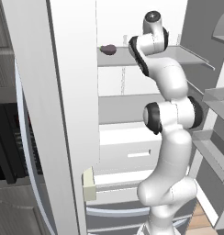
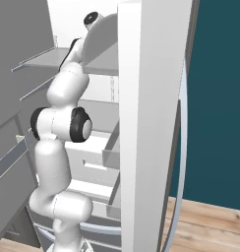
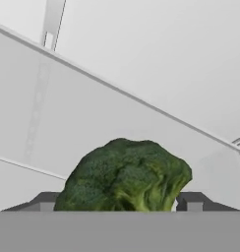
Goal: Gather the eggplant and broccoli from the fridge and place them on a tray on the dining counter. Then gather the chicken drumsticks from the fridge and place them on the other tray.
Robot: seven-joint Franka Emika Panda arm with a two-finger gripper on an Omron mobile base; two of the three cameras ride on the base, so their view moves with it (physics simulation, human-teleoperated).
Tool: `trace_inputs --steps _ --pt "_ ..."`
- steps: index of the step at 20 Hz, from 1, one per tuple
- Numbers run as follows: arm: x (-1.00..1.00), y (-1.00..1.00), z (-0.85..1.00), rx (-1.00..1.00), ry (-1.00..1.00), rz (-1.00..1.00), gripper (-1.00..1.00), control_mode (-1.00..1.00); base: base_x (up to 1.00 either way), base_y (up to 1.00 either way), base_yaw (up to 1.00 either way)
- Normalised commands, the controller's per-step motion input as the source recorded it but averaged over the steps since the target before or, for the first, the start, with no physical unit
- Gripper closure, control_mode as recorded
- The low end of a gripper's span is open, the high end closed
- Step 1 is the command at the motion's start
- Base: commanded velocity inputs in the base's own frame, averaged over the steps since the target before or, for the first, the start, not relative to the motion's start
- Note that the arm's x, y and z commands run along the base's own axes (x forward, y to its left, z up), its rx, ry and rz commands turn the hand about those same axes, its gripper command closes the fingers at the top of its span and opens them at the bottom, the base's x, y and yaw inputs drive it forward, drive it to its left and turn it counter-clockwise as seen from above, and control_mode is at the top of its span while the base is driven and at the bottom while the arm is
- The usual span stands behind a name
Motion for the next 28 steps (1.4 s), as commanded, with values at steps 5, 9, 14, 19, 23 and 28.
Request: trace_inputs --steps 5,9,14,19,23,28 --pt "0.01 -0.01 -0.34 -0.03 0.04 0.01 1.0 -1.0 0.0 0.0 0.0" --pt "-0.13 0.0 -0.13 -0.01 -0.04 0.04 1.0 -1.0 0.0 0.0 0.0" --pt "-0.51 0.0 0.0 0.0 -0.18 0.04 1.0 -1.0 0.0 0.0 0.0" --pt "-0.6 0.0 -0.09 0.0 -0.22 0.01 1.0 -1.0 0.0 0.0 0.0" --pt "-0.83 0.02 -0.14 0.0 -0.26 0.0 1.0 -1.0 0.0 0.0 0.0" --pt "-1.0 0.14 0.01 0.0 -0.15 0.0 1.0 -1.0 0.0 0.0 0.0"
